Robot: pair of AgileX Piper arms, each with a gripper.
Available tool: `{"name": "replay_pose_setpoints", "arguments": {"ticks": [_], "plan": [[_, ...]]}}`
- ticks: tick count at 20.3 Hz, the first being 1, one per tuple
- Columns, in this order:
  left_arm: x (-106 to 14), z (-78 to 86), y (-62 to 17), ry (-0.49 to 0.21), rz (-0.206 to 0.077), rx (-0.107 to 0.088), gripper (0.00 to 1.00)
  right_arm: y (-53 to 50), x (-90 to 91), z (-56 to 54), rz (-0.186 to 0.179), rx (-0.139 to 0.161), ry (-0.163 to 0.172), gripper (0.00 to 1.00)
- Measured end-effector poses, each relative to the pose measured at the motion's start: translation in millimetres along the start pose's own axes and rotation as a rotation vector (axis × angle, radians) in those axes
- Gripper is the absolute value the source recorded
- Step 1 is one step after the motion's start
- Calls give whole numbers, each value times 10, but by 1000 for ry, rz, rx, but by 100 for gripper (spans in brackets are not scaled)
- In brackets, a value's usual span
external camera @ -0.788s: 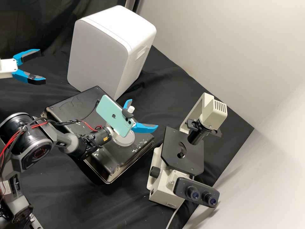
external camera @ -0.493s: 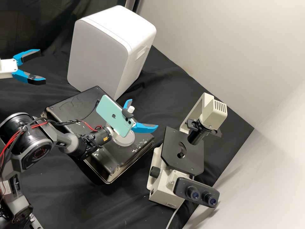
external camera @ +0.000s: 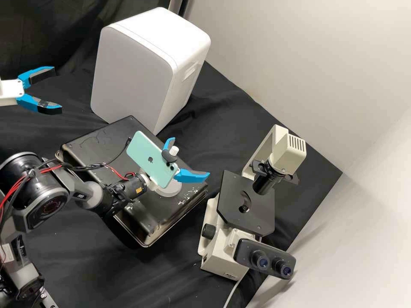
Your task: Place the petri dish on the microscope
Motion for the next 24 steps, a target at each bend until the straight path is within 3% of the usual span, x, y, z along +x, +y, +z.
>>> {"name": "replay_pose_setpoints", "arguments": {"ticks": [7,14,17,24], "plan": [[9,-4,-36,4,-19,7,100,-41,-249,30,22,-13,58,100],[12,-5,-42,5,-21,9,100,-95,-342,98,20,-14,52,100],[14,-14,-40,10,-19,11,100,-128,-336,187,20,-14,30,100],[16,-26,-36,15,-17,13,100,-295,-315,371,-46,-13,-42,100]]}}
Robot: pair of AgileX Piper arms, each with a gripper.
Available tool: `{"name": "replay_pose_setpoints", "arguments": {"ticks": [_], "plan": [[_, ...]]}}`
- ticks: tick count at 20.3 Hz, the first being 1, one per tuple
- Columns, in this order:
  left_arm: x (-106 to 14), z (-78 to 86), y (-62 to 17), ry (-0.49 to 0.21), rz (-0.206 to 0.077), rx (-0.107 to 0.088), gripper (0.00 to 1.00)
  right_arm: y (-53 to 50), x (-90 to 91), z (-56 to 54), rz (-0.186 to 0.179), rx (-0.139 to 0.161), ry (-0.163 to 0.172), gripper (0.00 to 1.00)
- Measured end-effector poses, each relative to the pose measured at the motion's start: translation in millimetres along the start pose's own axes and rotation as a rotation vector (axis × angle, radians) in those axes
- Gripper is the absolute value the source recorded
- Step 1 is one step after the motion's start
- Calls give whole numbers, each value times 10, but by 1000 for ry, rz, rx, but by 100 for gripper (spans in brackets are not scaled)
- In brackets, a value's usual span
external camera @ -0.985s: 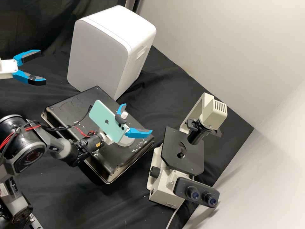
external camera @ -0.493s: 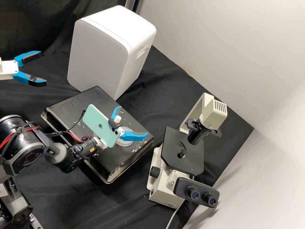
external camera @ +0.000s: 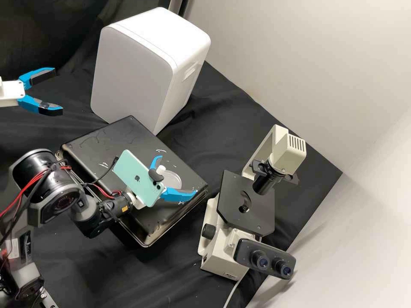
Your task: Place the petri dish on the microscope
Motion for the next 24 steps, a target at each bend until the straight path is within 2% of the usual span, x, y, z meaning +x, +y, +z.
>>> {"name": "replay_pose_setpoints", "arguments": {"ticks": [5,10,15,20,24], "plan": [[0,0,0,0,0,0,100,12,-14,52,4,1,-21,100],[1,-11,7,5,4,3,100,-4,-25,56,-3,1,-24,100],[3,-39,16,22,10,3,100,-76,-13,59,-31,0,-24,100],[4,-41,16,23,10,-3,100,-103,-2,73,-24,4,-24,100],[-3,-40,37,18,22,-6,100,-103,-2,73,-24,4,-24,100]]}}
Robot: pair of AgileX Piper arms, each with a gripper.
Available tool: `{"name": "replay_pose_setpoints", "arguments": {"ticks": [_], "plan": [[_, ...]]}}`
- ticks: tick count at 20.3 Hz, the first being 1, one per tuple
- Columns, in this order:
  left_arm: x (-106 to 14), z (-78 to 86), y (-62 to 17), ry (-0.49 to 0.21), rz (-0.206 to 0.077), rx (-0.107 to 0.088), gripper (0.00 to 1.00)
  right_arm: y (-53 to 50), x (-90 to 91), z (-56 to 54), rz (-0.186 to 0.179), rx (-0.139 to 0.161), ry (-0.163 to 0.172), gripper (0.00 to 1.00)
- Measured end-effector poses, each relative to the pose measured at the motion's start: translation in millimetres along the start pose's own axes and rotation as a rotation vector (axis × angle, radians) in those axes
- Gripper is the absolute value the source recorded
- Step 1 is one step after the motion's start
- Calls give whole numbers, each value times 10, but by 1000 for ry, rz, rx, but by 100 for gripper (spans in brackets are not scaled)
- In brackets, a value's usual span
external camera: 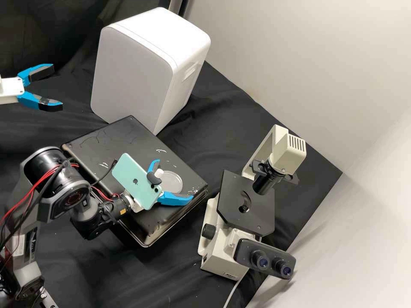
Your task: Place the petri dish on the microscope
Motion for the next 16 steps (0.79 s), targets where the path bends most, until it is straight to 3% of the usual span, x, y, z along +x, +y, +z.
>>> {"name": "replay_pose_setpoints", "arguments": {"ticks": [1,2,16], "plan": [[1,-4,2,0,1,-5,100,0,0,0,0,0,0,100],[2,-1,2,-5,1,-5,100,0,0,0,0,0,0,0],[-3,-12,34,-11,20,2,100,14,0,3,17,6,-5,0]]}}
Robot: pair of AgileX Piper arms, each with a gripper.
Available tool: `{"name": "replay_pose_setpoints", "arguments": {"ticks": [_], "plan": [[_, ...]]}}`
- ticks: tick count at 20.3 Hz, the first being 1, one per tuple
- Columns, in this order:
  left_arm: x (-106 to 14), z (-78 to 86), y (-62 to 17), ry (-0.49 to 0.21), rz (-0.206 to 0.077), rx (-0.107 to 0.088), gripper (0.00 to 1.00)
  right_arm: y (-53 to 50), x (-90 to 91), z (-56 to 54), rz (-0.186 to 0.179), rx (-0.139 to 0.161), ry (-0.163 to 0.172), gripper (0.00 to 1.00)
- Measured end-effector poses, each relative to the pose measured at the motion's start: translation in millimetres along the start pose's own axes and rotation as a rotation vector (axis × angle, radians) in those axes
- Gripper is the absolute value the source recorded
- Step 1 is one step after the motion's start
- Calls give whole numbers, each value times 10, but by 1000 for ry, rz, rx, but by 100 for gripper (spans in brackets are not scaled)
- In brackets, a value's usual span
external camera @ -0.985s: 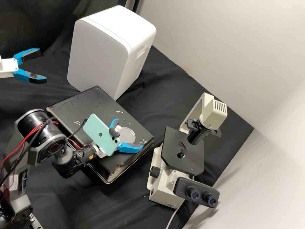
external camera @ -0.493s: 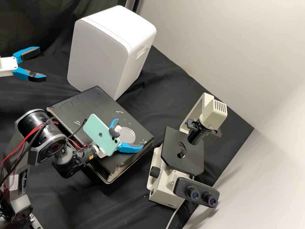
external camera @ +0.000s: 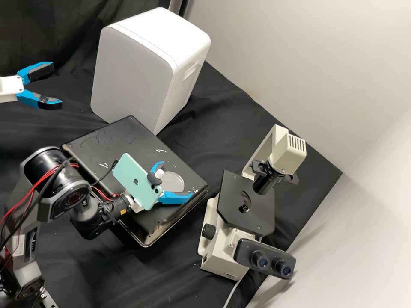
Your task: Place the petri dish on the microscope
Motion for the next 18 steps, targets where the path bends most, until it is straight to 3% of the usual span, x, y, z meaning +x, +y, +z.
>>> {"name": "replay_pose_setpoints", "arguments": {"ticks": [5,18], "plan": [[-2,-24,20,14,12,-14,100,5,0,-3,5,0,3,0],[-4,-34,36,8,20,-17,100,5,0,-3,5,0,3,0]]}}
